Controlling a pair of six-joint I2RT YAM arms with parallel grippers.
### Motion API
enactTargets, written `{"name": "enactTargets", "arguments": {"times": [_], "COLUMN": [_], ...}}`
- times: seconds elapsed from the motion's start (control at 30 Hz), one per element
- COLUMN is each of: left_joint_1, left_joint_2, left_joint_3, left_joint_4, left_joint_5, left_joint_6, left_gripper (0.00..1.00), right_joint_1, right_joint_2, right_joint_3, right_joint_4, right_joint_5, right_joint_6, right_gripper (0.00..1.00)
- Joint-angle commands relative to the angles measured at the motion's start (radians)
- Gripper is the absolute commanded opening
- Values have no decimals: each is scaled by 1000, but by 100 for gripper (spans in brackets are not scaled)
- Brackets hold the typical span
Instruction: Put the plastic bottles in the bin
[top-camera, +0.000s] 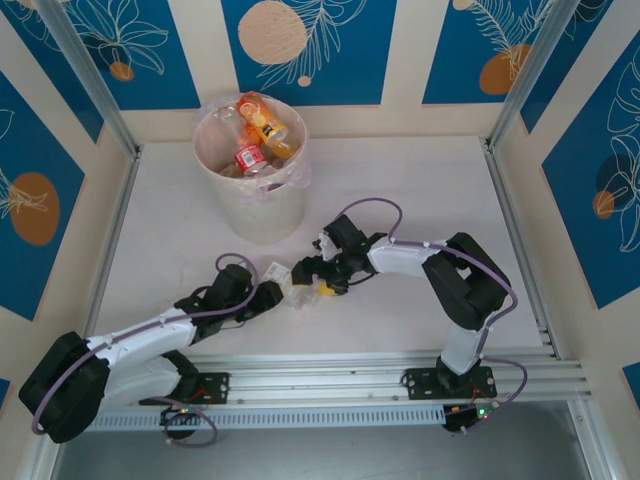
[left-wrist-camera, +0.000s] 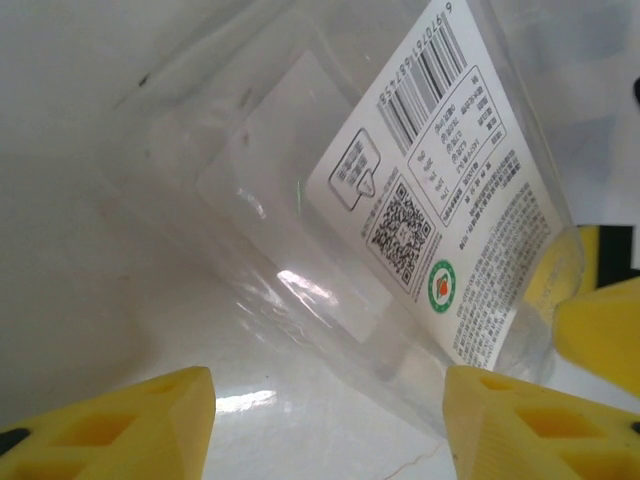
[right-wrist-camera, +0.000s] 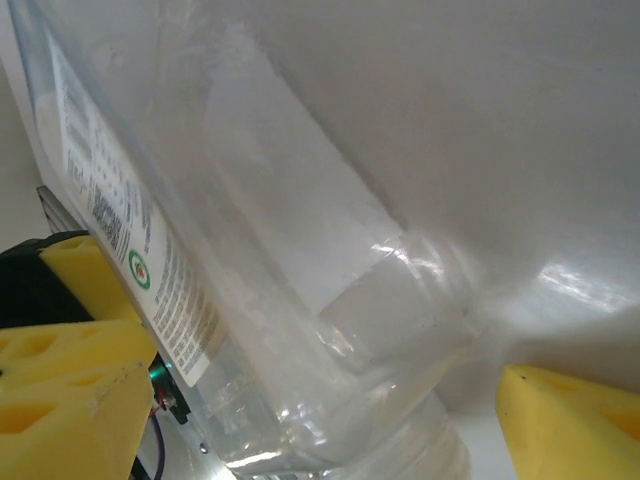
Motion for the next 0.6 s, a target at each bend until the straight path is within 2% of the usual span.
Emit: {"name": "enactTargets", "arguments": {"times": [0.0,0.3,0.57], "left_joint_1": [46,83,86], "left_joint_2": [21,-8,-6], "left_joint_3": [-66,-57,-39], "left_joint_4": [28,-5,-15], "left_joint_5": [43,75,76], "left_joint_6": [-37,2,13], "left_gripper": [59,56,57], "right_joint_1": [-5,-15,12], "right_joint_2": [25,85,99], "right_joint_3": [-17,-36,6], "right_joint_4": [60,277,272], "right_joint_5": [-69,-208,-167], "right_joint_6": [24,52,18], "right_gripper": [90,87,83]}}
